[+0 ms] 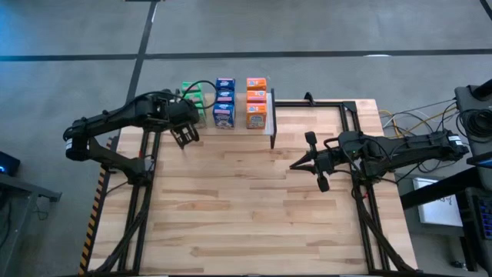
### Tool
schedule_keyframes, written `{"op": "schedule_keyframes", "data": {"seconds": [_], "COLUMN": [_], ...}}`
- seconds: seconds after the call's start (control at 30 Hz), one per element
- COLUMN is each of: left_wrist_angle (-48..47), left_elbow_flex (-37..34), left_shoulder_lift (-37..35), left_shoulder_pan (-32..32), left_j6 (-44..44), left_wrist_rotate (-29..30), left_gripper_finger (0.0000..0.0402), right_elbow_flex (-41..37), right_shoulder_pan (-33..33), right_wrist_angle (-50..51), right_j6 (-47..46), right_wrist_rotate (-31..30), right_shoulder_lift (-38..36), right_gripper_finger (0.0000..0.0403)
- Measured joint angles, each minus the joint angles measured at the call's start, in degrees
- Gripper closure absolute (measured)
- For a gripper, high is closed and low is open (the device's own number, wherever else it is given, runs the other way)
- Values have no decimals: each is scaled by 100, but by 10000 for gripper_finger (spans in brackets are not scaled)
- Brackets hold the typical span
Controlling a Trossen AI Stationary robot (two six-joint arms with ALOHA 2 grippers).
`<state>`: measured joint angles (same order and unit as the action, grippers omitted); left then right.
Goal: Stack cereal on shelf
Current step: Put the green cereal box on the shelf aligned with the other green cereal boxes
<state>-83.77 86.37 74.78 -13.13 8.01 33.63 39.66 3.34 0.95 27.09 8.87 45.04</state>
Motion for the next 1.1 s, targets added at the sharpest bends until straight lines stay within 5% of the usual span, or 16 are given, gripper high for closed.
{"op": "schedule_keyframes", "data": {"seconds": [0.6, 0.9, 1.1], "left_wrist_angle": [3, 17, 55], "left_elbow_flex": [-2, 14, -2], "left_shoulder_lift": [-16, -68, -52], "left_shoulder_pan": [12, 39, 33], "left_j6": [9, -47, -85], "left_wrist_rotate": [332, -718, -242], "left_gripper_finger": [361, 361, 361], "right_elbow_flex": [0, 0, 0], "right_shoulder_pan": [0, 1, -1], "right_wrist_angle": [1, 0, 0], "right_j6": [0, 2, 0], "right_wrist_rotate": [0, 1, 0], "right_shoulder_lift": [0, 0, 0], "right_gripper_finger": [394, 394, 394]}}
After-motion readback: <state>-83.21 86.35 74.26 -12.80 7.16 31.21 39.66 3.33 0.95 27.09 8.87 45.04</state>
